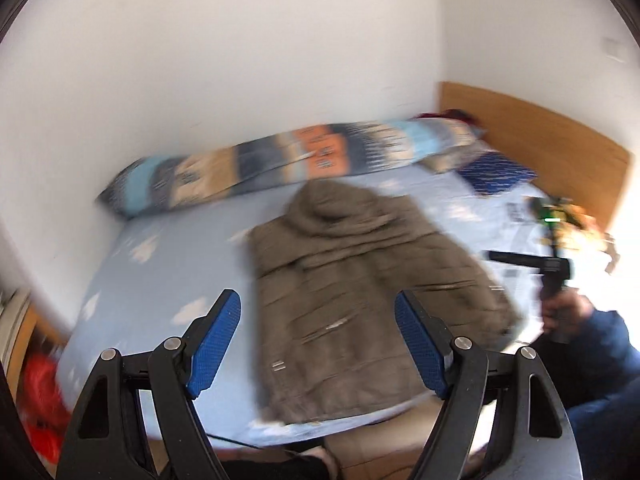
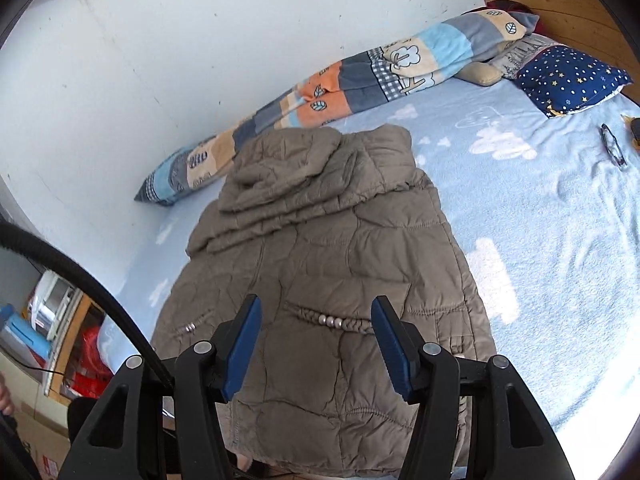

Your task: Fold large clothes

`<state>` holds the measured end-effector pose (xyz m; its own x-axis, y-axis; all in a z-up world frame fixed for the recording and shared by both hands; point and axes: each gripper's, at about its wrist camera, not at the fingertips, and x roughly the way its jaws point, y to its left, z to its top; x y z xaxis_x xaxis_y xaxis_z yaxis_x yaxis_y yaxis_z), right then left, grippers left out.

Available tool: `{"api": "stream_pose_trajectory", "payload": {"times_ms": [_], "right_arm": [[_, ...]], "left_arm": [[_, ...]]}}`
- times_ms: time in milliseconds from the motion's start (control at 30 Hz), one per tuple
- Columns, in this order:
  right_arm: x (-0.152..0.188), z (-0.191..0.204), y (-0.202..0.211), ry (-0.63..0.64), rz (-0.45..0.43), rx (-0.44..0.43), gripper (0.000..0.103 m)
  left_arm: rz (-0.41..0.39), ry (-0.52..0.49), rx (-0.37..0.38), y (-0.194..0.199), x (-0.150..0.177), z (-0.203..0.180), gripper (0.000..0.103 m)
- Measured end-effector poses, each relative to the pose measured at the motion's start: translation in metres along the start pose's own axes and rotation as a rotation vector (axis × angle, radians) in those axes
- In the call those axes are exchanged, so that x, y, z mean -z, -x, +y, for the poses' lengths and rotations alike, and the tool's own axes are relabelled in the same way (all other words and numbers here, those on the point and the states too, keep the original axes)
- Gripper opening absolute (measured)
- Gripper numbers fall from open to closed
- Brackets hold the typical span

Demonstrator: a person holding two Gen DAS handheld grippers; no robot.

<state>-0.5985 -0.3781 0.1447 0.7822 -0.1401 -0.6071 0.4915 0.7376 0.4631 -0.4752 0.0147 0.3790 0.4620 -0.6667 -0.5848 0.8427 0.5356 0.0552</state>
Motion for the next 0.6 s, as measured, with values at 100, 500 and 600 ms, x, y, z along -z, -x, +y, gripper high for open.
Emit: {"api": "stream_pose_trajectory", "payload": {"times_ms": [100, 500, 600], "right_arm": [[-0.003, -0.003, 0.005, -0.011, -0.018, -0.011, 0.062], [-0.01, -0.023, 0.043, -0.061, -0.146, -0.037, 0.062], [-0.012, -0.028, 0.054, -0.067, -0.177, -0.048, 0.065]], "left_arm": [[-0.01, -0.076, 0.078, 0.007, -0.022, -0.037, 0.079], [-0.108, -0.108, 0.406, 0.077, -0.087, -0.113, 0.081], [-0.107, -0.091, 0.394, 0.076, -0.083, -0.113, 0.084]]}}
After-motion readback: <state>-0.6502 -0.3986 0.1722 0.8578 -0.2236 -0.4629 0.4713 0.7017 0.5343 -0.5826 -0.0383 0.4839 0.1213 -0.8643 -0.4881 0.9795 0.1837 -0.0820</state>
